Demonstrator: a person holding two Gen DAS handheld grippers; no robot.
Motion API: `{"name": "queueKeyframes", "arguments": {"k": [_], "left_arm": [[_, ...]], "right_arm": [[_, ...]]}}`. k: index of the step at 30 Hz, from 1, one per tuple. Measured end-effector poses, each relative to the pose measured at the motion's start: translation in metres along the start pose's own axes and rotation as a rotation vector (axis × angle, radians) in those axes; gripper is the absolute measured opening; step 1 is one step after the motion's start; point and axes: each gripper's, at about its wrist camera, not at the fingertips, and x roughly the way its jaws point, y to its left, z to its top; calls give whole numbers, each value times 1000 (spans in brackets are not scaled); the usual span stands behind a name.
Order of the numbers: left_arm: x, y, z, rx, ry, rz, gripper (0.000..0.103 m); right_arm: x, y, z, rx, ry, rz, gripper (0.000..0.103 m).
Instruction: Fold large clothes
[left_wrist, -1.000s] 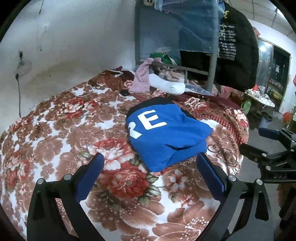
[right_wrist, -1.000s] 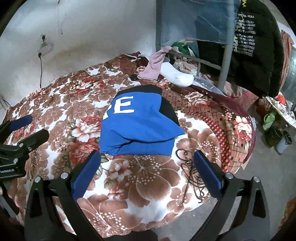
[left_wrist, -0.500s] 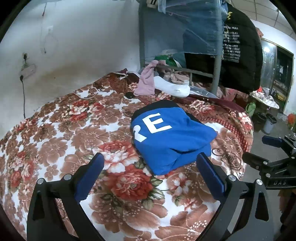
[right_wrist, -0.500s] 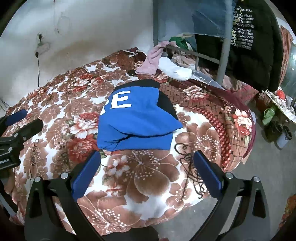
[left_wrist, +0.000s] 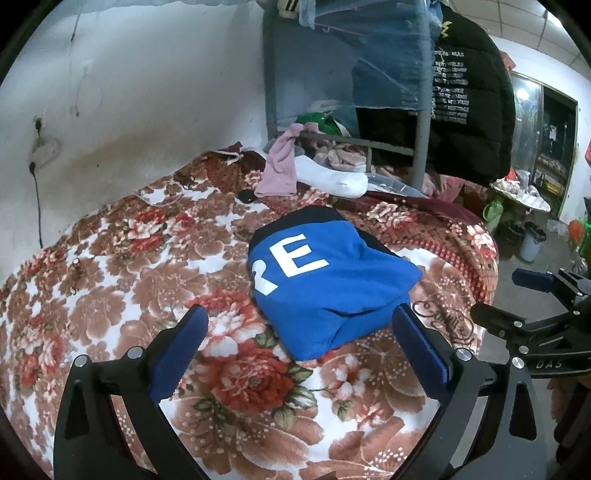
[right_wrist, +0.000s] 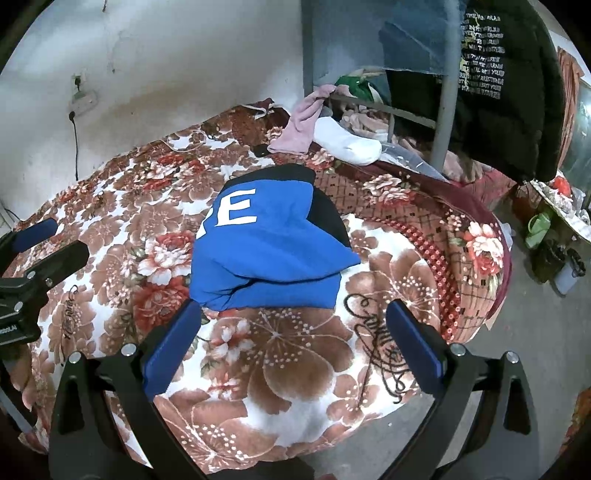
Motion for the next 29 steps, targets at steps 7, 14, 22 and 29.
{"name": "queueKeyframes", "arguments": {"k": [7,14,22,29], "left_arm": [[-3,3,5,-21,-16,9,98],[-10,7,7,-26,-38,6,98],[-16,3,7,-11,-53,-3,98],[-21,2,5,1,-61,3,98]], "right_arm": [[-1,-4,2,13,-28,2,98],[-5,-6,3,23,-39,0,98],[-8,-3,2,19,-34,4,98],[-10,-2,1,20,-35,2,98]]}}
